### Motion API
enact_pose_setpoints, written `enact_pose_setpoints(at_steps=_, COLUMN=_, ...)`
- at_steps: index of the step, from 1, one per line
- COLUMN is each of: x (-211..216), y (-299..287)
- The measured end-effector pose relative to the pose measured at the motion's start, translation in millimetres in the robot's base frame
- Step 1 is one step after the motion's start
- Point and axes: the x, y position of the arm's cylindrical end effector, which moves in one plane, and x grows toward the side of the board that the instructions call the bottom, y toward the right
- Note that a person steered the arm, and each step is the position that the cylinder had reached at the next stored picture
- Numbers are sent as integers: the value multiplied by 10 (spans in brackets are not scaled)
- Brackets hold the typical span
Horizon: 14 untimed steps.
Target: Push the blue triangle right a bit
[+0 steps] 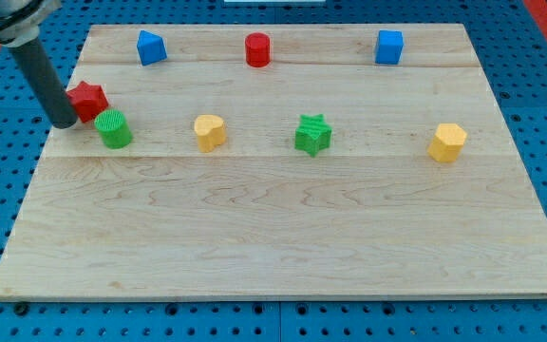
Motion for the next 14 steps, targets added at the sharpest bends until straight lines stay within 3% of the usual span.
enact_pose_setpoints(at_steps=4, x=-1310, y=-96)
enact_pose_setpoints(at_steps=5, x=-1381, y=274)
enact_pose_setpoints(at_steps=9, x=-1459, y=379)
enact_pose_setpoints(at_steps=14, x=-1459, y=1163)
